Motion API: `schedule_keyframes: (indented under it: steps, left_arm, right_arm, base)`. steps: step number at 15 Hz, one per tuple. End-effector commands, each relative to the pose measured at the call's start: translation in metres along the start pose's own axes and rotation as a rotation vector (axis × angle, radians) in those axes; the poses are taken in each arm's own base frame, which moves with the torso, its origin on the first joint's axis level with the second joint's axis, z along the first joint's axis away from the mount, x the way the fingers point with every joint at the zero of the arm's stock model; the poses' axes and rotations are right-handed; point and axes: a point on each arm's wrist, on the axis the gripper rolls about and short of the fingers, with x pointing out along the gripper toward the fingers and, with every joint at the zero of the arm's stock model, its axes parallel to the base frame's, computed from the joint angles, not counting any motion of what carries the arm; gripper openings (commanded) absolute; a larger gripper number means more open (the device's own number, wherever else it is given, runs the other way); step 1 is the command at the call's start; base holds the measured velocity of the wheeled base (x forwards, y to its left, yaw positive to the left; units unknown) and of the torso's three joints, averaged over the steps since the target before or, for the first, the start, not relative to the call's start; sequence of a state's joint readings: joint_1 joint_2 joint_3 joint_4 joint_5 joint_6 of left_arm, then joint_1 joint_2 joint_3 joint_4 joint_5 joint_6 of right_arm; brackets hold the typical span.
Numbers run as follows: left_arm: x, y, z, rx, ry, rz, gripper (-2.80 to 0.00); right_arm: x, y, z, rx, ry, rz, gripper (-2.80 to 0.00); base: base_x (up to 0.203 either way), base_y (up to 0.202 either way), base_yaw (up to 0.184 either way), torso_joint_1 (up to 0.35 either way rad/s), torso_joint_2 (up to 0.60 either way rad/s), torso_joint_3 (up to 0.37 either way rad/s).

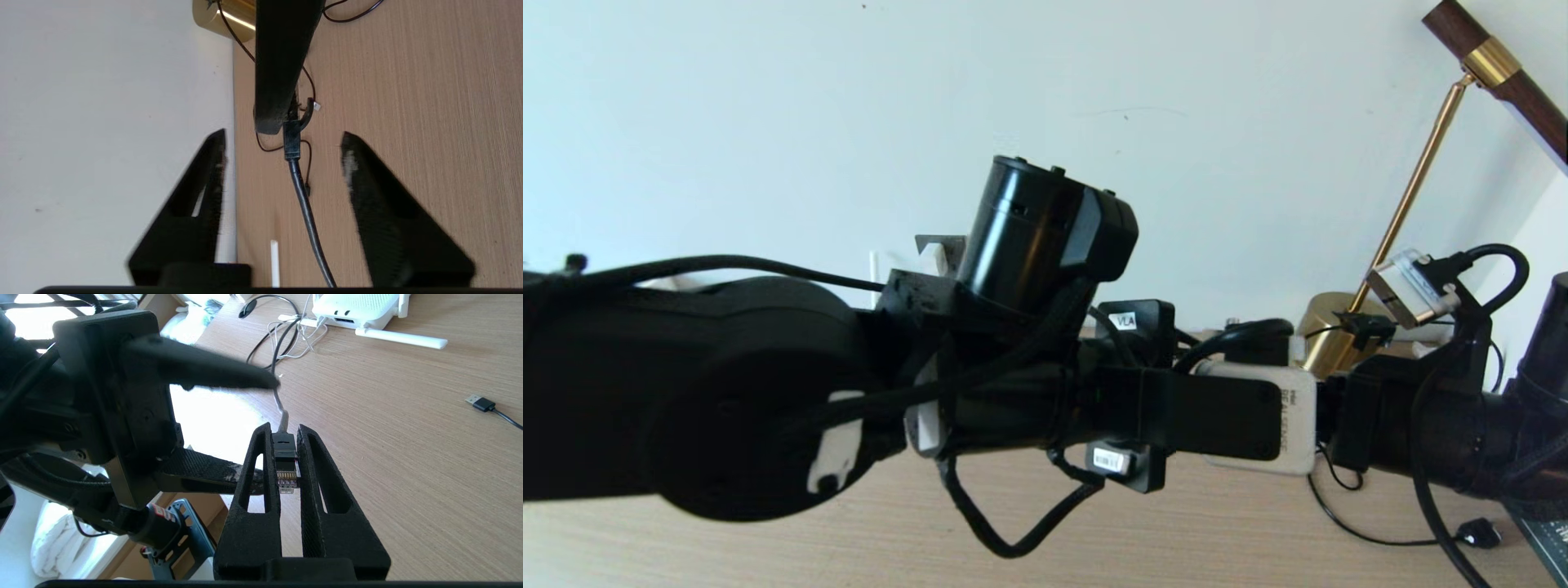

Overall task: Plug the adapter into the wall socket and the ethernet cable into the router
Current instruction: Hand it to the other hand

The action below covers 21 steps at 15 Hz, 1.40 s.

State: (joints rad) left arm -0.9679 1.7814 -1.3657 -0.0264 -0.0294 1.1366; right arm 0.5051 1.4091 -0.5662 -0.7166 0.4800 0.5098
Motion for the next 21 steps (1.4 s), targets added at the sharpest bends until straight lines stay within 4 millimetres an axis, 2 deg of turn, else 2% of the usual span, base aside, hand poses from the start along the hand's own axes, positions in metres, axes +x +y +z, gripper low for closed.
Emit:
schedule_keyframes:
  steps: [1, 4, 5, 7, 9, 12, 17, 21]
  left_arm:
    - [-0.006, 0.001, 0.0, 0.007, -0.001, 0.008, 0.0]
    - [-0.03, 0.001, -0.001, 0.007, 0.015, 0.033, 0.0]
    - [-0.047, 0.0, -0.003, 0.007, 0.022, 0.049, 0.0]
    - [-0.079, -0.015, -0.015, 0.001, 0.066, 0.052, 0.0]
    - [-0.095, -0.028, -0.027, 0.01, 0.113, 0.071, 0.0]
    - [-0.085, -0.017, -0.027, 0.074, 0.076, 0.206, 0.0]
    - [-0.064, -0.012, -0.026, 0.151, -0.029, 0.275, 0.0]
    - [-0.057, -0.01, -0.022, 0.21, -0.143, 0.315, 0.0]
  right_arm:
    - [-0.002, 0.002, 0.001, 0.002, -0.007, 0.007, -2.8]
    - [-0.008, 0.008, 0.006, 0.06, -0.033, 0.025, -2.8]
    - [-0.01, 0.011, 0.009, 0.124, -0.045, 0.034, -2.8]
    - [-0.012, 0.017, 0.019, 0.257, -0.068, 0.058, -2.8]
    - [-0.004, 0.016, 0.025, 0.372, -0.031, 0.033, -2.8]
    - [0.009, 0.012, 0.032, 0.556, 0.029, 0.03, -2.8]
    - [0.005, -0.004, 0.059, 0.862, 0.176, 0.141, -2.8]
    - [0.003, -0.007, 0.074, 0.913, 0.185, 0.174, -2.8]
  base:
    - [0.0, 0.0, 0.0, 0.0, 0.0, 0.0]
    - [0.0, 0.0, 0.0, 0.0, 0.0, 0.0]
    - [0.0, 0.0, 0.0, 0.0, 0.0, 0.0]
    - [0.0, 0.0, 0.0, 0.0, 0.0, 0.0]
    - [0.0, 0.0, 0.0, 0.0, 0.0, 0.0]
    - [0.0, 0.0, 0.0, 0.0, 0.0, 0.0]
    - [0.0, 0.0, 0.0, 0.0, 0.0, 0.0]
    - [0.0, 0.0, 0.0, 0.0, 0.0, 0.0]
